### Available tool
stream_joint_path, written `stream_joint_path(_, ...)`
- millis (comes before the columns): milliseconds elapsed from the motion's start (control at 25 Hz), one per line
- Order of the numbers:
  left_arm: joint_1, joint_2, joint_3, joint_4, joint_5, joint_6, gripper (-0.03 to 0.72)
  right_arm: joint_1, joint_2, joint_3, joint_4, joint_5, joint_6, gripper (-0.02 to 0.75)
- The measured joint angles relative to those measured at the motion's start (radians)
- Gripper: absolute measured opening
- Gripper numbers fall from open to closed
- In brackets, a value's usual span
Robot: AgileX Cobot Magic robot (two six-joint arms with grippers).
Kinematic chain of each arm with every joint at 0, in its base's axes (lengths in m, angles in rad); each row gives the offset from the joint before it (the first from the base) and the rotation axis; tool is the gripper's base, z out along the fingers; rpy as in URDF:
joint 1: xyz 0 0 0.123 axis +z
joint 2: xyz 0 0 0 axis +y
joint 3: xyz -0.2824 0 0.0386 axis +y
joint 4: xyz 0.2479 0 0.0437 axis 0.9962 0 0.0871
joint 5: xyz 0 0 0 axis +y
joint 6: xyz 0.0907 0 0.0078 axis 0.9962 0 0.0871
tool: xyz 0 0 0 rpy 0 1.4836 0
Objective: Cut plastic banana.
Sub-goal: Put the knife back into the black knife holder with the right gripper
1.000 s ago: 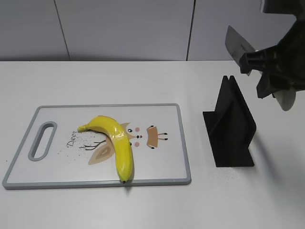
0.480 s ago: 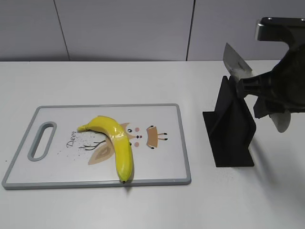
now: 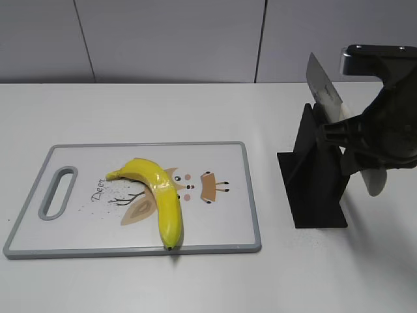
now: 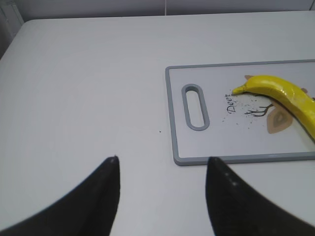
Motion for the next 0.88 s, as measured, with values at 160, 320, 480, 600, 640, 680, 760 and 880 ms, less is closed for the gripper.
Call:
stream_joint_path(160,0.000,0.000,0.000,0.000,0.000,0.000,0.542,0.000,-0.010,0.000,-0.004,-0.002,0.000,0.190)
stream_joint_path(320,0.000,0.000,0.000,0.000,0.000,0.000,0.542,0.000,-0.065,0.000,-0.004,-0.001,0.000,0.190)
stream_joint_path(480,0.000,0.000,0.000,0.000,0.000,0.000,0.542,0.000,-0.097,0.000,-0.004,0.000,0.000,0.190)
stream_joint_path(600,0.000,0.000,0.000,0.000,0.000,0.000,0.542,0.000,-0.096,0.000,-0.004,0.002,0.000,0.190)
stream_joint_path(640,0.000,0.000,0.000,0.000,0.000,0.000,0.542,0.000,-0.096,0.000,-0.003,0.002,-0.002,0.190)
stream_joint_path(680,0.000,0.000,0.000,0.000,0.000,0.000,0.542,0.000,-0.096,0.000,0.000,0.002,-0.004,0.190)
stream_joint_path(760,0.000,0.000,0.000,0.000,0.000,0.000,0.542,0.000,-0.093,0.000,0.001,0.002,-0.010,0.190)
stream_joint_path(880,0.000,0.000,0.000,0.000,0.000,0.000,0.541,0.000,-0.063,0.000,0.008,0.006,-0.028,0.190)
